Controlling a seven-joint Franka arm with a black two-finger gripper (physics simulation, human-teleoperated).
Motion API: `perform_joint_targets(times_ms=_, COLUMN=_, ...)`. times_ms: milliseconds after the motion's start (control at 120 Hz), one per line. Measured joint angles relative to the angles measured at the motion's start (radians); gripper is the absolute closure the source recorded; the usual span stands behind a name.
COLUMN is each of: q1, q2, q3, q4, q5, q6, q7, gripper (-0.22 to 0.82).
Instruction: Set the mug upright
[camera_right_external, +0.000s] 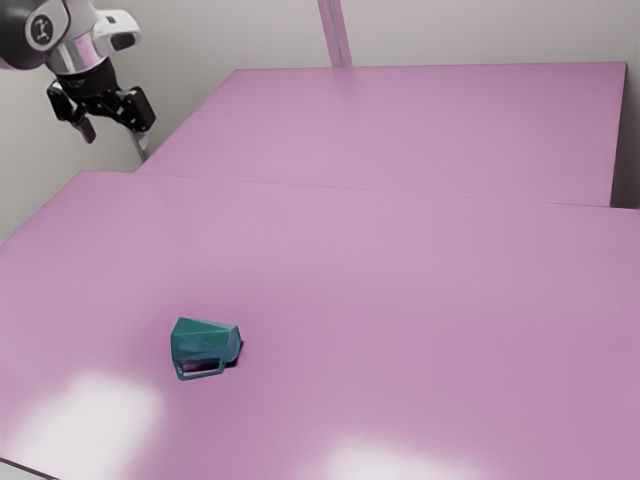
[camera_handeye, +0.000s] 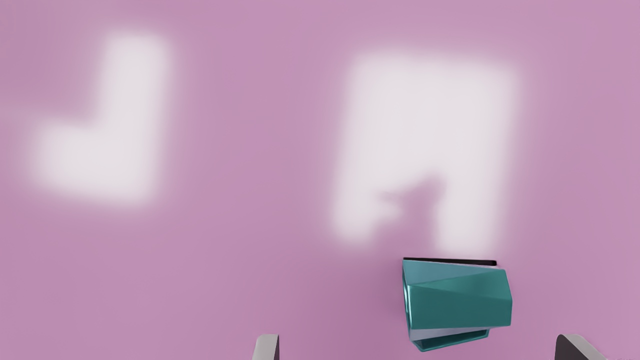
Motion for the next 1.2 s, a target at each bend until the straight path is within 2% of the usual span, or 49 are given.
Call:
perform_joint_targets(times_ms=433, q1=0.002, q2=-0.001, q3=0.012, q4=-0.057, q5=-0.057, q6=0.017, q7=0.021, gripper=0.0)
perform_joint_targets(times_ms=642, q1=0.006, q2=0.001, q3=0.147, q4=-0.202, q5=-0.284, q6=0.018, q7=0.02, gripper=0.0)
perform_joint_targets(times_ms=750, q1=0.029, q2=0.013, q3=0.181, q4=-0.289, q5=-0.376, q6=0.02, q7=0.019, gripper=0.0)
perform_joint_targets(times_ms=1017, q1=0.108, q2=0.097, q3=0.19, q4=-0.438, q5=-0.529, q6=0.008, q7=0.024, gripper=0.0)
perform_joint_targets(times_ms=1200, q1=0.127, q2=0.162, q3=0.191, q4=-0.455, q5=-0.582, q6=-0.003, q7=0.028, gripper=0.0)
